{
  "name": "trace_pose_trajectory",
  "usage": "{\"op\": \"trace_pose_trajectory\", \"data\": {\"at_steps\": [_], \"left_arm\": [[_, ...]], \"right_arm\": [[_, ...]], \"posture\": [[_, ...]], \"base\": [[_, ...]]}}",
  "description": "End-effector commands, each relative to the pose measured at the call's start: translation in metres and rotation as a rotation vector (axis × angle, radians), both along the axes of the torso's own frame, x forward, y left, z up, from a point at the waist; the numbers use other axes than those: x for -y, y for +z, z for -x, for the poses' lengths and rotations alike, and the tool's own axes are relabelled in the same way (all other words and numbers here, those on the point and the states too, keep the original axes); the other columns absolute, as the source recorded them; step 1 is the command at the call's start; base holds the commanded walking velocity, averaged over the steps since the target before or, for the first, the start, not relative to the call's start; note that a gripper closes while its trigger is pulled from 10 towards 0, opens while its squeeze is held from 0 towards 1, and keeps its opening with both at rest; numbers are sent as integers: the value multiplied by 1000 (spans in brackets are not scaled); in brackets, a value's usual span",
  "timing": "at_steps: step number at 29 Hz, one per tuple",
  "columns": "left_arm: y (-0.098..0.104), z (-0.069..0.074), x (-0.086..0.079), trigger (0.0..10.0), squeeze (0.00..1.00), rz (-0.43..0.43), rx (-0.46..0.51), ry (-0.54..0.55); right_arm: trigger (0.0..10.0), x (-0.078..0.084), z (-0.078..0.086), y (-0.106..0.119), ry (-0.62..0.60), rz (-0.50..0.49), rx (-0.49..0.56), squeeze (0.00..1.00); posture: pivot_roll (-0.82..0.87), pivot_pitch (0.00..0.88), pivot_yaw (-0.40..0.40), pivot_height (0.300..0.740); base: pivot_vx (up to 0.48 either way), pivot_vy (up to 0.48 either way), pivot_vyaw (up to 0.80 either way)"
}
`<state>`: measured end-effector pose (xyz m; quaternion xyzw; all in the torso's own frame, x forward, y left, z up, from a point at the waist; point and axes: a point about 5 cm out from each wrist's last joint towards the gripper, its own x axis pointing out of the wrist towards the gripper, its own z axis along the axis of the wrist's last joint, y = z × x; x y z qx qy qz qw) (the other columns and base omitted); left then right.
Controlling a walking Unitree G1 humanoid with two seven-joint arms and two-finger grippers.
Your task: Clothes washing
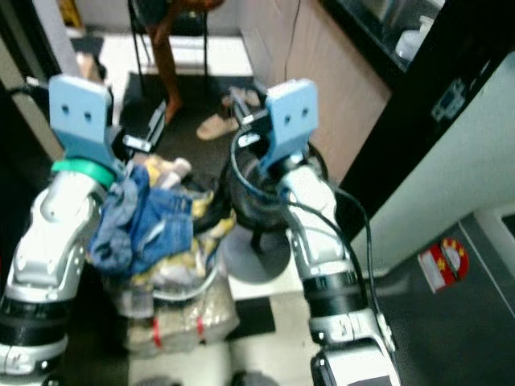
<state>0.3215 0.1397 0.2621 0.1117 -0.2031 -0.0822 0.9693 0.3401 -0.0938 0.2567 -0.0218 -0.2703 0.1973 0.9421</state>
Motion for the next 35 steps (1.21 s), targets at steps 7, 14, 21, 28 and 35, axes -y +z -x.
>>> {"op": "trace_pose_trajectory", "data": {"at_steps": [7,14,21,28,35], "left_arm": [[-4,-1,1,10000,0,-13,-15,4],[-41,-3,-4,10000,0,-69,-165,22],[-122,4,-34,10000,0,-85,-539,133],[-148,12,-57,10000,0,-51,-702,214],[-156,10,-82,10000,0,-73,-761,316]], "right_arm": [[10000,-2,0,-6,2,19,-20,0],[10000,0,-3,-24,-8,39,-80,0],[10000,4,-4,-94,-14,61,-326,0],[10000,8,2,-133,4,64,-479,0],[10000,12,0,-159,-12,119,-575,0]], "posture": [[57,28,-27,740],[58,25,-24,740],[67,24,-25,740],[79,29,-27,740],[91,58,-30,740]], "base": [[401,0,0],[0,0,0],[0,0,0],[0,0,0],[0,0,0]]}}
